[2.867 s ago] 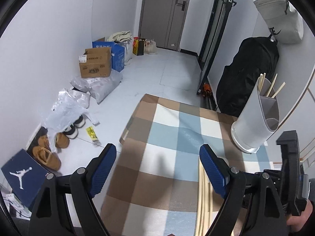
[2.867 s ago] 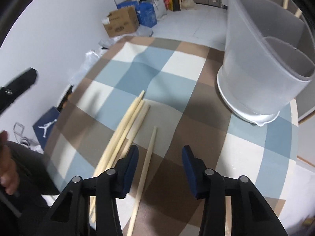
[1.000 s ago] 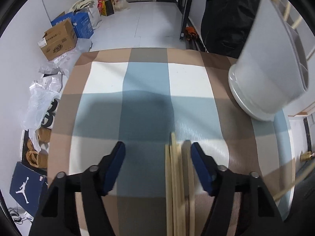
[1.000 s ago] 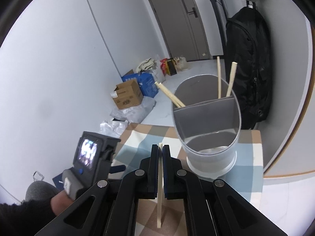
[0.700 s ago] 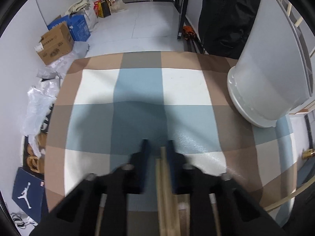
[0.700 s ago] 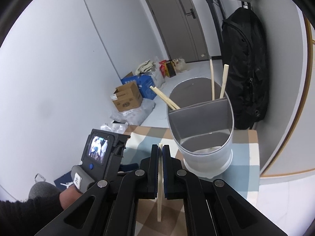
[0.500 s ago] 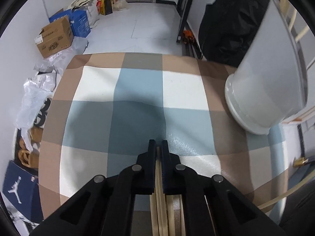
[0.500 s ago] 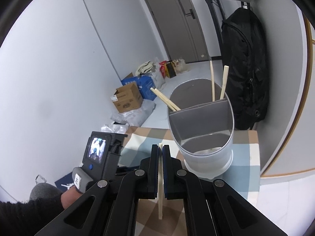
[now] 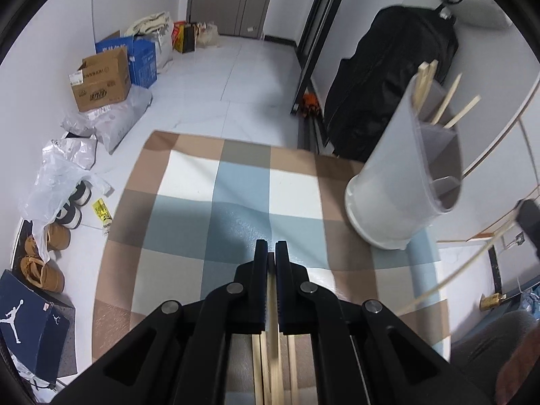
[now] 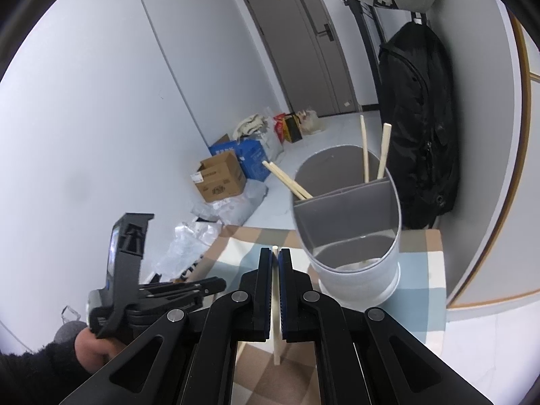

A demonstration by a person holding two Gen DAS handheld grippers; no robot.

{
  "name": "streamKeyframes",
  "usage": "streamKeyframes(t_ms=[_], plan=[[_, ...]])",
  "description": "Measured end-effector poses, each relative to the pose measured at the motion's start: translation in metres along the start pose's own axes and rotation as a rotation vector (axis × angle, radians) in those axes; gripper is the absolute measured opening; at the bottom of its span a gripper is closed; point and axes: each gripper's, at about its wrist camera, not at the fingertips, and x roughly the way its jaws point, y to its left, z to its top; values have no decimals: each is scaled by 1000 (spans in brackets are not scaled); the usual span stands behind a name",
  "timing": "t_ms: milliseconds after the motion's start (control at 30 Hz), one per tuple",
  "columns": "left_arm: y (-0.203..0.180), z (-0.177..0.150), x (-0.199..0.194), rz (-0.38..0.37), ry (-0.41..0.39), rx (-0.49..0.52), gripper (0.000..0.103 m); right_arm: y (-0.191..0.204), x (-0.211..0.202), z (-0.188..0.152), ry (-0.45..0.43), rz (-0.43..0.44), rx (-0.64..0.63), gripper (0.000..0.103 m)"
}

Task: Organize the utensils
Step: 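Carry both held chopsticks up over the white holder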

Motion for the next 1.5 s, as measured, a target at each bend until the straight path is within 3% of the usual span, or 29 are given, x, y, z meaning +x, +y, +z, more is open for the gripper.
streamKeyframes(t_ms=[300,867,1267,1500], plan=[[8,1,-32,-27,-104,25,0,15,-5,-9,-10,-23,-45,3],[-8,16,-83,-114,-209,64,0,27,-34,2,-76,-26,-72,3],[-33,45,-101,-150,-223,103,0,12,-60,44,-131,-29,-60,3],[-61,71,-130,-196,-265,164,0,0,-81,89,-191,-36,-52,3]])
